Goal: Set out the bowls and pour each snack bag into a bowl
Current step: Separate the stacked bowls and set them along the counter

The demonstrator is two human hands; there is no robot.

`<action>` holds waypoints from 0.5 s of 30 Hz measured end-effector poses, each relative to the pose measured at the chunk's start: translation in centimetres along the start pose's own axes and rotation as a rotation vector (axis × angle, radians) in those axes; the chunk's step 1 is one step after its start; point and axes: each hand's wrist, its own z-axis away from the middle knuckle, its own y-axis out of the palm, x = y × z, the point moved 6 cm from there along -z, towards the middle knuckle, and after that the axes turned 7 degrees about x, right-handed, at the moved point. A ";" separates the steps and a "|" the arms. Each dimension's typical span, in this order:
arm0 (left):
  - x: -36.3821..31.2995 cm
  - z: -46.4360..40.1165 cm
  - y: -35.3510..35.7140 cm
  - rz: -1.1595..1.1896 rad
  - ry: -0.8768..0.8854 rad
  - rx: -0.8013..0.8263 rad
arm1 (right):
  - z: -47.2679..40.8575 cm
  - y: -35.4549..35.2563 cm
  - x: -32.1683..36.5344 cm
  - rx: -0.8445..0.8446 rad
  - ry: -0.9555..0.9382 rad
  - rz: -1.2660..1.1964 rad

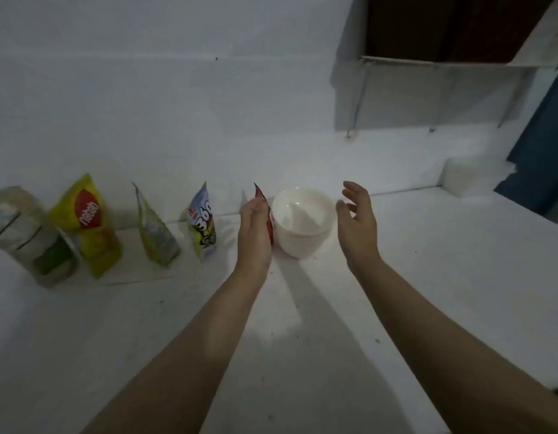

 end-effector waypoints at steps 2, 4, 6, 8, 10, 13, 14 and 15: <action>1.2 -1.3 1.6 -0.035 -0.045 -0.005 | -1.6 -0.5 -1.7 0.002 0.065 -0.003; 3.0 -2.8 2.7 -0.065 -0.106 -0.013 | -3.0 -0.5 -3.8 0.035 0.136 -0.016; 5.1 -4.5 3.1 -0.103 -0.189 -0.036 | -4.4 -0.4 -5.9 0.063 0.223 -0.035; 6.8 -6.0 3.2 -0.137 -0.253 -0.060 | -5.7 0.0 -8.1 0.093 0.343 -0.071; 8.2 -6.8 3.2 -0.128 -0.333 -0.091 | -6.7 0.7 -10.1 0.153 0.470 -0.125; 10.9 -7.7 3.1 -0.065 -0.447 -0.124 | -7.4 2.1 -12.1 0.245 0.626 -0.192; 11.4 -7.8 3.1 -0.058 -0.482 -0.131 | -7.6 2.5 -12.6 0.268 0.667 -0.200; 11.8 -7.9 3.0 -0.063 -0.509 -0.131 | -7.8 2.8 -13.0 0.289 0.696 -0.205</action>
